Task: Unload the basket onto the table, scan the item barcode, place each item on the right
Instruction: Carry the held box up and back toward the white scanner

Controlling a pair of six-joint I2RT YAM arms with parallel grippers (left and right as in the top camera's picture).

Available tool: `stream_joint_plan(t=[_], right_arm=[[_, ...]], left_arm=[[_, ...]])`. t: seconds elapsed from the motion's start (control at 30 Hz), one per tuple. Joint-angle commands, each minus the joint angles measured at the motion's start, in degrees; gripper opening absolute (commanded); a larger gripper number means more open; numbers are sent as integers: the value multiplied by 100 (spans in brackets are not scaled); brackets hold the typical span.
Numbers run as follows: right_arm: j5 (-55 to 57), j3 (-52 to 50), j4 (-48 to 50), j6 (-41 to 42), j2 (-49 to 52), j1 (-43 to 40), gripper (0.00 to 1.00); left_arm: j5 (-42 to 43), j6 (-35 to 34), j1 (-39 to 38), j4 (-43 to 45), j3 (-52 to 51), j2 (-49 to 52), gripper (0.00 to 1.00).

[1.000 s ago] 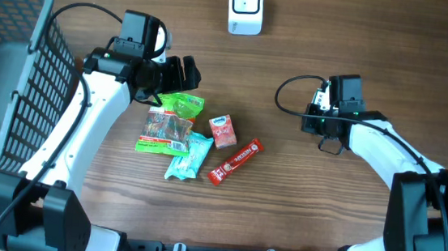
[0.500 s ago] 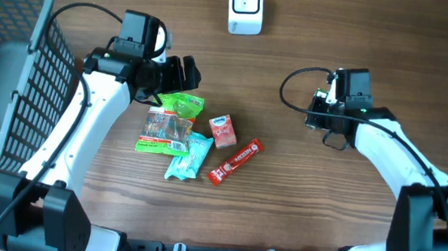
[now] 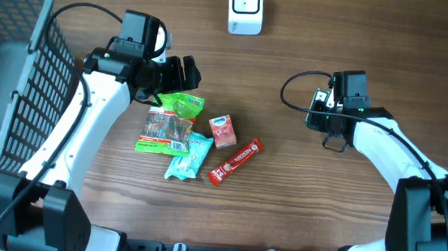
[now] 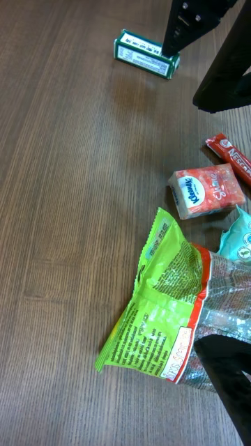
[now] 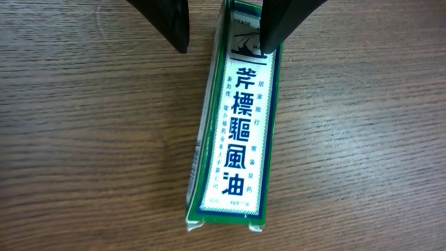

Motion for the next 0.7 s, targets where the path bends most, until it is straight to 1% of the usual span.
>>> stream_joint_plan(t=[0.0, 0.23, 0.37, 0.43, 0.67], right_arm=[[-328, -57, 11, 24, 155, -2, 34], [-339, -98, -9, 31, 192, -2, 34], [-614, -101, 37, 42, 192, -2, 34], [-610, -101, 37, 179, 192, -2, 34], [-627, -101, 52, 175, 192, -2, 34]], left_arm=[[-15, 92, 22, 15, 9, -83, 100], [-15, 92, 22, 15, 9, -83, 100], [-15, 92, 22, 15, 9, -83, 100], [-15, 92, 22, 15, 9, -83, 100], [-15, 92, 22, 15, 9, -83, 100]])
